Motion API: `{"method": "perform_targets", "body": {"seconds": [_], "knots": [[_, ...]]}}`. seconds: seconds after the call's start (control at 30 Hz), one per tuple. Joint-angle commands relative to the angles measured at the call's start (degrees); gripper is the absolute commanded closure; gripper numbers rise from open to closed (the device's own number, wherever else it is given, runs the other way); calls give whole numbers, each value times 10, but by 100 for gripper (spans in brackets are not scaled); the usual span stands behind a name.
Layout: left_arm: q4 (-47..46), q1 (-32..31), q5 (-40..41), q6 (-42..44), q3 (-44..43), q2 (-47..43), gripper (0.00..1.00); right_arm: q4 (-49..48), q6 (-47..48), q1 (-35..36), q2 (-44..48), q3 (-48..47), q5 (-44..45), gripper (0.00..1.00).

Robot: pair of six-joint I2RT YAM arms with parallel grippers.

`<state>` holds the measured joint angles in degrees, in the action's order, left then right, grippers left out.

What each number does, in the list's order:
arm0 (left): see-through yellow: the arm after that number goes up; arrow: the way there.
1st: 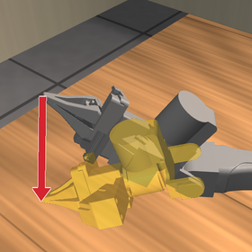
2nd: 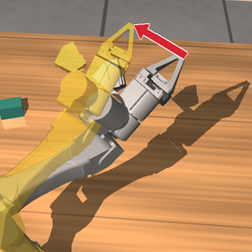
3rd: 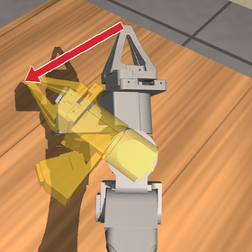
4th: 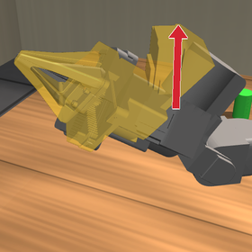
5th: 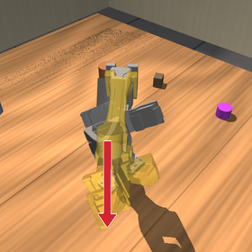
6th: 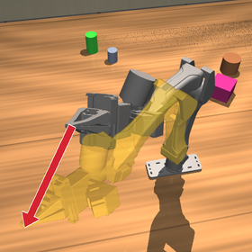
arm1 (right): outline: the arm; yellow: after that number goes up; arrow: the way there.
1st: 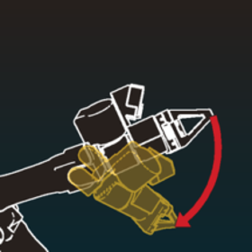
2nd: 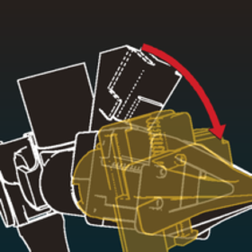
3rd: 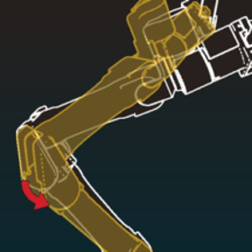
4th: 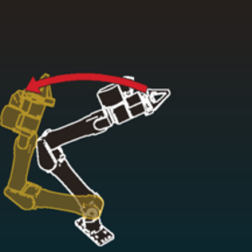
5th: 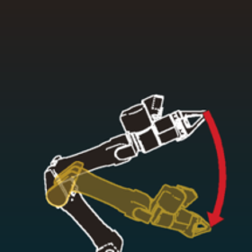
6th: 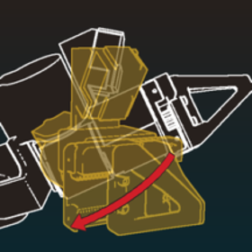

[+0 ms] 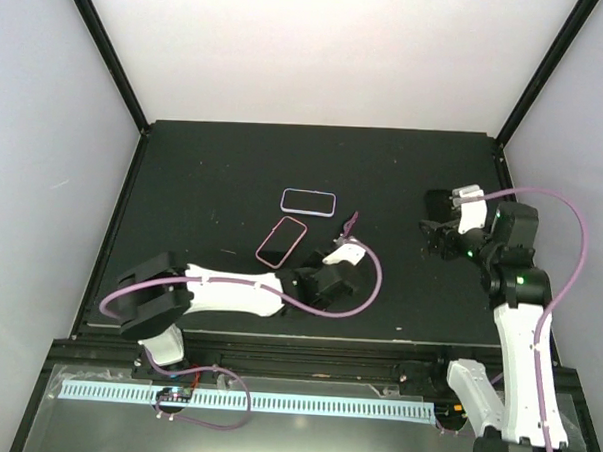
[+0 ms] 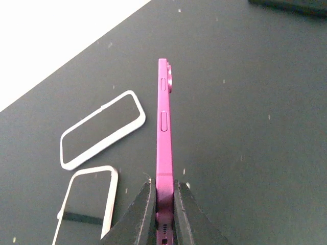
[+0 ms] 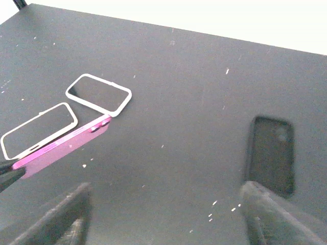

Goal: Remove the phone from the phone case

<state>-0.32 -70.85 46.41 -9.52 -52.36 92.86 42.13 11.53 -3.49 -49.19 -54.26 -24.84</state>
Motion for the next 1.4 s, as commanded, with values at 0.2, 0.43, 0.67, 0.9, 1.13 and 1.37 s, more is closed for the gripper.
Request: {"method": "perform_targets", "body": {"seconds": [0.2, 0.43, 0.67, 0.9, 1.13, 1.37], "knots": [[-24, 24, 94, 140, -199, 176, 99, -124, -84, -2, 100, 108, 59, 9], [-26, 44, 104, 188, -264, 259, 98, -131, -89, -2, 104, 108, 98, 10], [-11, 58, 121, 189, -294, 312, 99, -134, -87, -2, 99, 111, 88, 10], [39, 84, 136, 146, -299, 336, 98, -135, -86, -2, 89, 112, 84, 11], [55, 117, 155, 113, -263, 326, 99, -135, -88, -2, 78, 113, 82, 11], [91, 106, 145, 111, -304, 364, 99, -137, -88, -3, 67, 113, 80, 11]]}}
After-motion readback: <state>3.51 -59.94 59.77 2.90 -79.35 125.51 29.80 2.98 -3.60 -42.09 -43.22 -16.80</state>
